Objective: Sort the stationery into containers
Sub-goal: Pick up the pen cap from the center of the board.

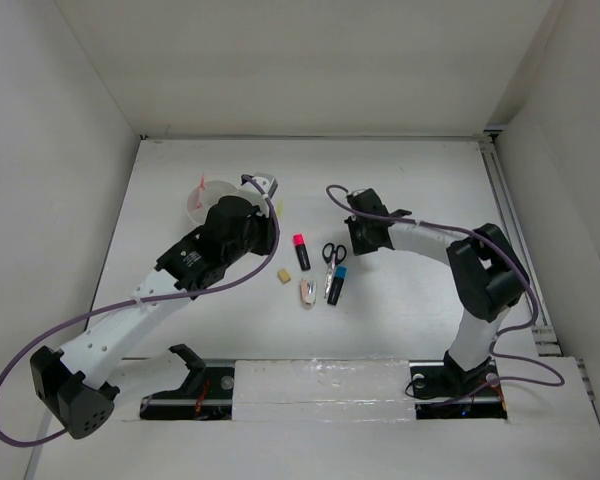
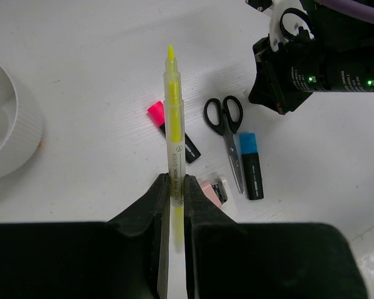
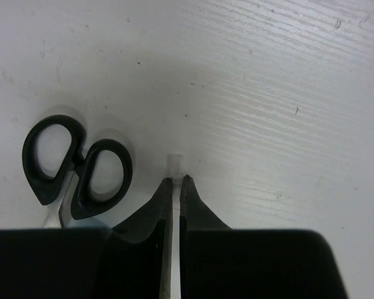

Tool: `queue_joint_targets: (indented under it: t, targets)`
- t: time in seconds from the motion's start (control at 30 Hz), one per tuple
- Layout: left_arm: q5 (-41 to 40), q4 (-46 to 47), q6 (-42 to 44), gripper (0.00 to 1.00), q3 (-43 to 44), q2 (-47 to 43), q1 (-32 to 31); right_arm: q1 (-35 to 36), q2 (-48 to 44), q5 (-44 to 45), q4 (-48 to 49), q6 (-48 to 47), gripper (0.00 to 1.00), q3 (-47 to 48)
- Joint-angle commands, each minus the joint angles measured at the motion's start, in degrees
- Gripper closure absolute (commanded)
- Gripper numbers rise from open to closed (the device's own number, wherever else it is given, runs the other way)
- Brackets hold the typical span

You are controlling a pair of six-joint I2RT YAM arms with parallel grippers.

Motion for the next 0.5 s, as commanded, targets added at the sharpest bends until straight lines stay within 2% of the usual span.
queue_joint_targets:
  t: [0.0,0.1,0.23,0.37,0.4,0.47]
  targets:
    - [-0.1,1.8,0.6,1.00,0.1,-1.3,-0.1,0.7,1.2,1.2,-1.6,-0.1,0.99,2.4]
    - [1.3,1.8,1.2,1.00,0.1,-1.8,-0.1,0.7,0.7,1.2,-1.6,0.5,1.00,2.9]
    - [5.9,2.3,1.8,1.00,0.1,-2.4,-0.1,-1.9,-7.2,-4.0,3.2,3.5,1.00,2.4]
    - [12.8,4.9,2.3,1.00,0.1,-4.2,-0.1,-3.2,-21.0,-10.3,16.1,11.4,1.00,-1.9]
    - [15.4,5.5,2.3,1.00,0.1,-4.2,-0.1,-2.4,-22.8,-10.3,21.9,15.7,1.00,-2.6]
    - [16.6,6.0,-0.5,1.00,1.0,-3.4,-0.1,-1.0,-25.7,-6.0,27.4,21.1,1.00,-4.1]
